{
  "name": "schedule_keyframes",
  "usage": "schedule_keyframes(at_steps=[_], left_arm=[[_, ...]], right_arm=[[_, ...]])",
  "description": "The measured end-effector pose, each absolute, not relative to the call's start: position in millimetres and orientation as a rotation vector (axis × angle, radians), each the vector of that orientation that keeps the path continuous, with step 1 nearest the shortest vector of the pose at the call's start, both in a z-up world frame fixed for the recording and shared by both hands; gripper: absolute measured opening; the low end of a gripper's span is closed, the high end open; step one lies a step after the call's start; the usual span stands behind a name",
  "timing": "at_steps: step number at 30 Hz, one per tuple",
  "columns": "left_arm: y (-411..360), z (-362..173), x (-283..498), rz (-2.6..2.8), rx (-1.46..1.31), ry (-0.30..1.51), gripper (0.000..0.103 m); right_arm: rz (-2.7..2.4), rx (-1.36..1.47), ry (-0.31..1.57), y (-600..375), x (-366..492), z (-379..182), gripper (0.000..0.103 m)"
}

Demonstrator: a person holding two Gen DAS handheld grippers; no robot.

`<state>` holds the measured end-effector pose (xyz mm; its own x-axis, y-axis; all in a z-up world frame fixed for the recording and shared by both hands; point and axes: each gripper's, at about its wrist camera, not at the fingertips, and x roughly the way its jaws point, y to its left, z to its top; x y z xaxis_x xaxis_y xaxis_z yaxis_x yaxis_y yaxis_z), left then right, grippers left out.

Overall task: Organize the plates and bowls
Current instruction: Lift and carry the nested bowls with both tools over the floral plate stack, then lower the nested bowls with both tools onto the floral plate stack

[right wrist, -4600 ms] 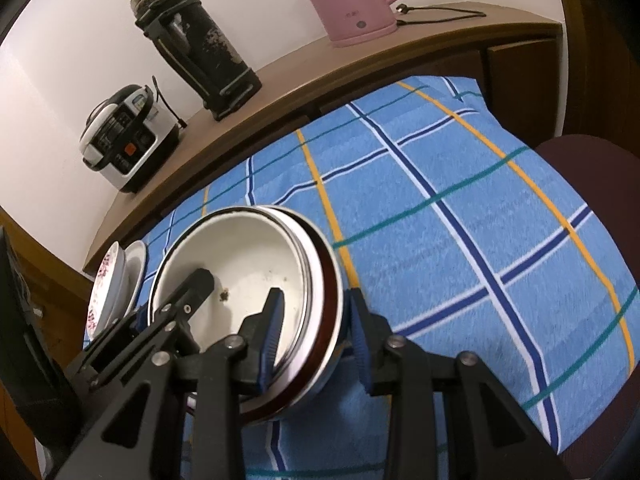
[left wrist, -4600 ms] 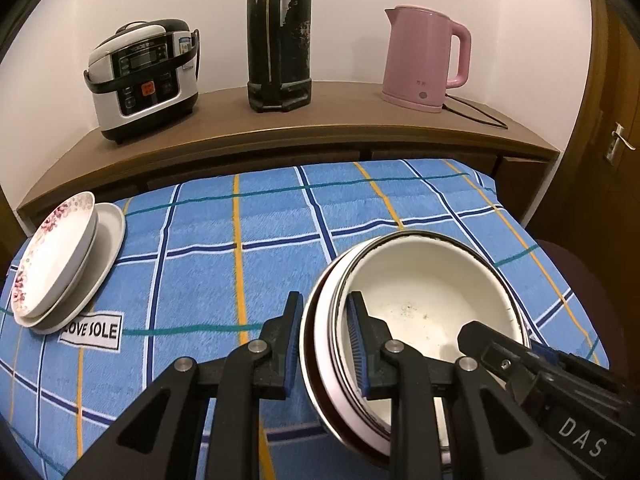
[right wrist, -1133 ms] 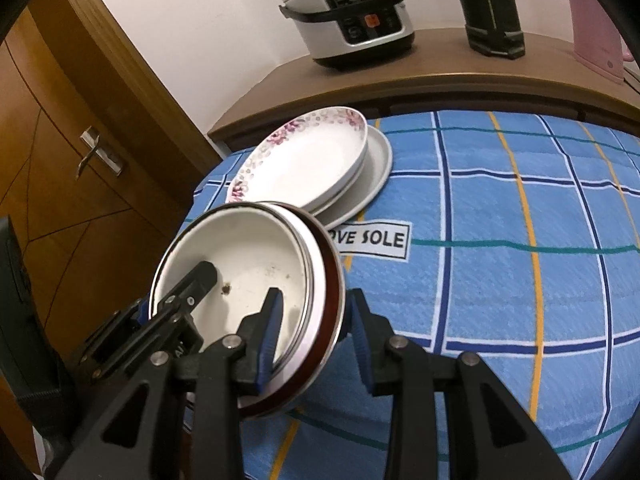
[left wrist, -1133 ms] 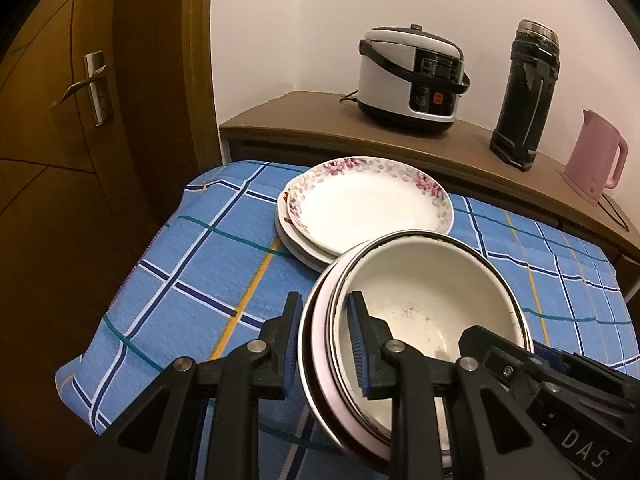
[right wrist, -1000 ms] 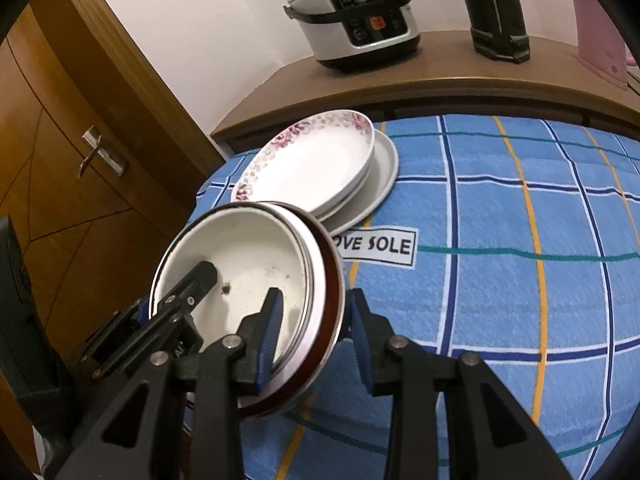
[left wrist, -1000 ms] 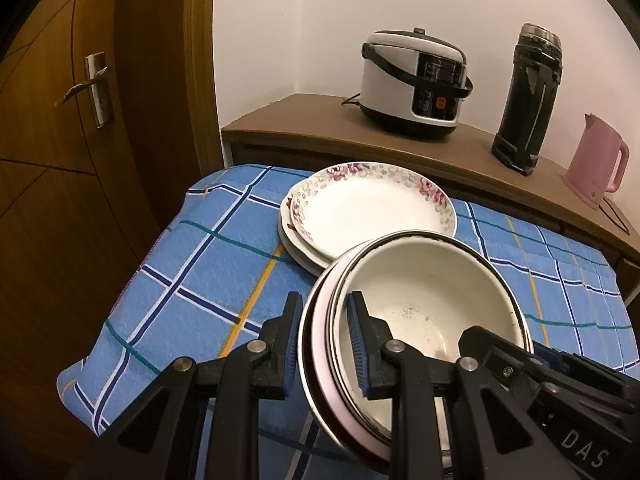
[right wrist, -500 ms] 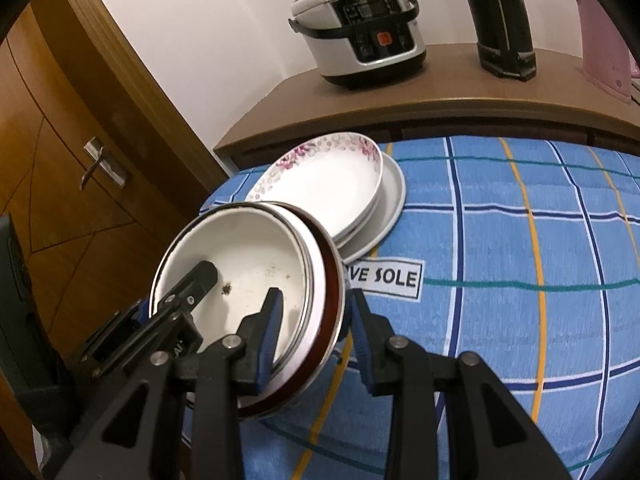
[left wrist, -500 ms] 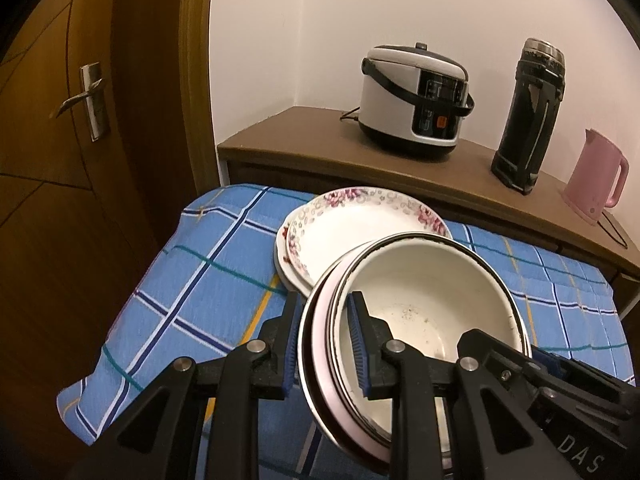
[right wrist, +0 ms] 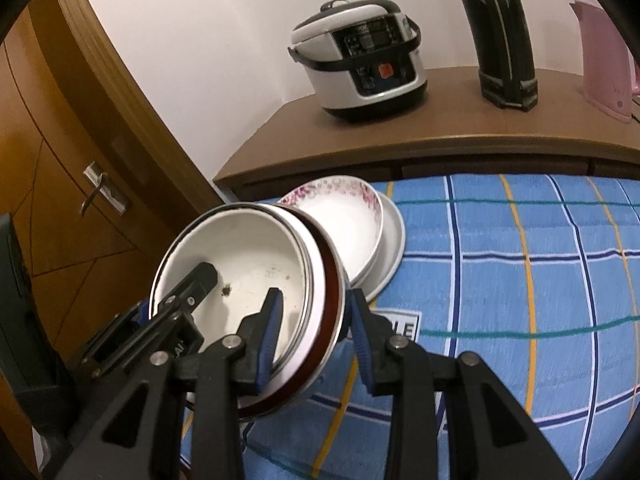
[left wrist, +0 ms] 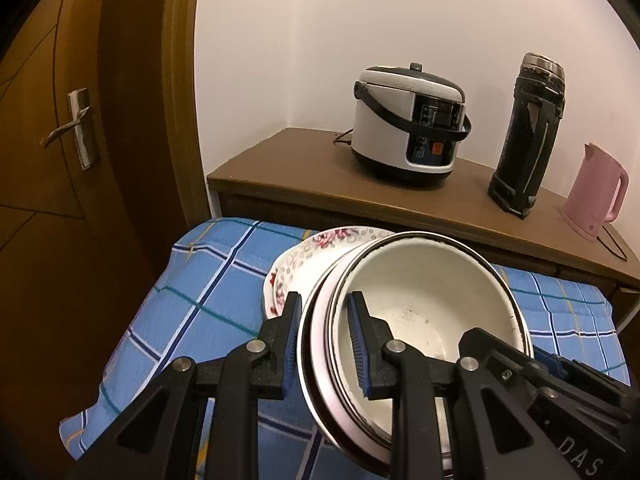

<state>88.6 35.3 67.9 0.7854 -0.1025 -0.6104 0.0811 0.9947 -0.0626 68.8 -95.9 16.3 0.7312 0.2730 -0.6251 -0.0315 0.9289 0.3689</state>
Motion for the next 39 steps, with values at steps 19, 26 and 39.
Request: schedule_keyframes(at_steps=[19, 26, 39], left_arm=[[23.0, 67.8, 133.9, -0.119, -0.058, 0.682, 0.026], [21.3, 55.7, 151.6, -0.115, -0.072, 0.724, 0.026], [20.8, 34.7, 175.6, -0.104, -0.086, 0.796, 0.026]], right_arm=[[0.123, 0.358, 0.711, -108.1, 107.4, 24.7, 0.034], [0.11, 0.367, 0.73, -112.6, 124.2, 15.9, 0.034], [0.093, 0.381, 0.761, -115.4, 149.5, 0.6, 0.034]])
